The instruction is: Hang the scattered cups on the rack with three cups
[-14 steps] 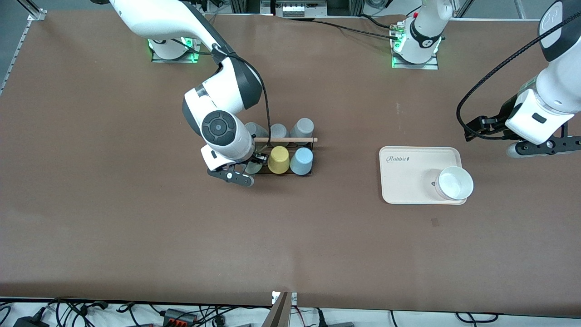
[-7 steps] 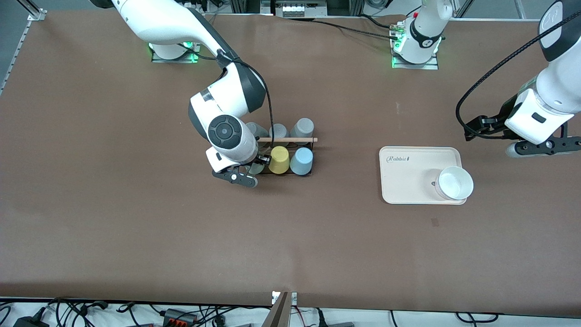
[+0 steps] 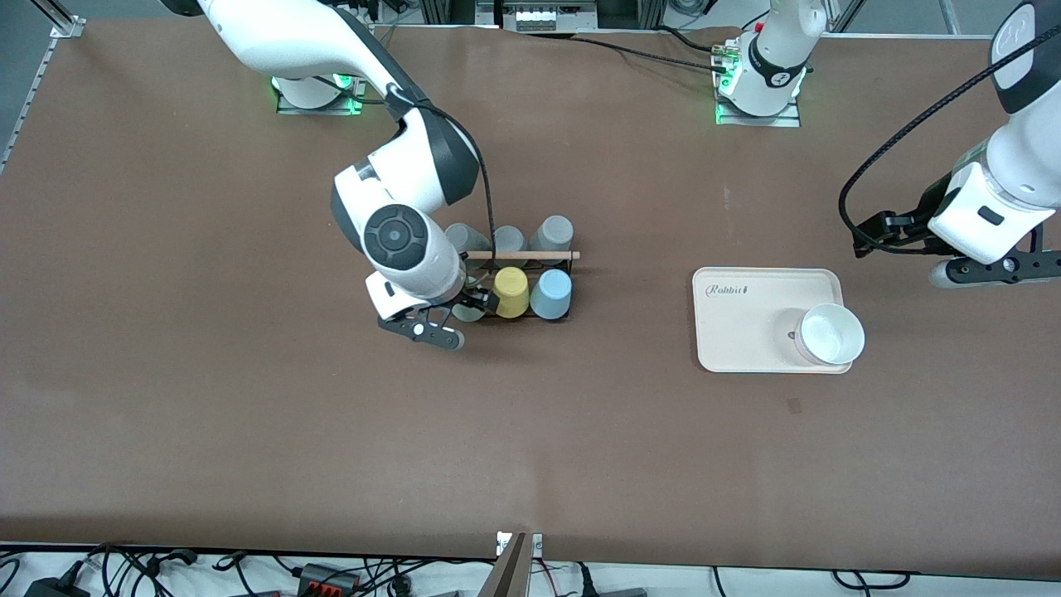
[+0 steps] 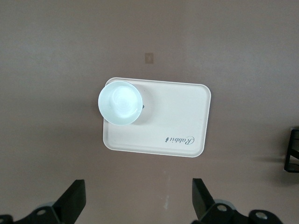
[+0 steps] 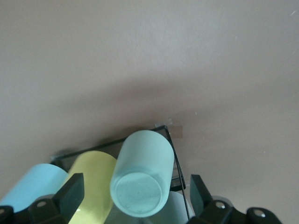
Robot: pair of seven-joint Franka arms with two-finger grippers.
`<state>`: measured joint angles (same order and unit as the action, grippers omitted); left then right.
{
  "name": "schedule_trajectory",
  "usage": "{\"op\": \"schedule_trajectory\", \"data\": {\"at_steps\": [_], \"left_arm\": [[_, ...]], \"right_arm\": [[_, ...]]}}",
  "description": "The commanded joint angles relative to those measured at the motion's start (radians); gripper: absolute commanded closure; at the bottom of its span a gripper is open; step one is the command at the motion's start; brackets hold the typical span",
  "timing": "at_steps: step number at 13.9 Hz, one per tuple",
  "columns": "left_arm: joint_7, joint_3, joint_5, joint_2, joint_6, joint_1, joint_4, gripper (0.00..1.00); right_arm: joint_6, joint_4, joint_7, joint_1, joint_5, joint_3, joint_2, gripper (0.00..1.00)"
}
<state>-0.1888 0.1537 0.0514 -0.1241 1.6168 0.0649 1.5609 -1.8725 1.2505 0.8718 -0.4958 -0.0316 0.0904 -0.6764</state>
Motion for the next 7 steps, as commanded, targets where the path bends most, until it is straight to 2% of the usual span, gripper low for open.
{"op": "schedule_trajectory", "data": {"at_steps": [1, 4, 7], "left_arm": [[0.025, 0.003, -0.01, 0.012, -0.011, 0.01, 0.004, 0.0], [0.025, 0.004, -0.005, 0.012, -0.009, 0.01, 0.002, 0.0], [0.025, 0.004, -0.005, 0.012, -0.009, 0.01, 0.002, 0.0]], "right_arm": [[0.103, -0.106, -0.019, 0.067, 0.006, 0.006, 0.037, 0.0], [0.18, -0.149, -0.259, 0.176, 0.015, 0.003, 0.057, 0.0], [0.187, -0.148, -0.483, 0.313, 0.016, 0.006, 0.103, 0.0]]}}
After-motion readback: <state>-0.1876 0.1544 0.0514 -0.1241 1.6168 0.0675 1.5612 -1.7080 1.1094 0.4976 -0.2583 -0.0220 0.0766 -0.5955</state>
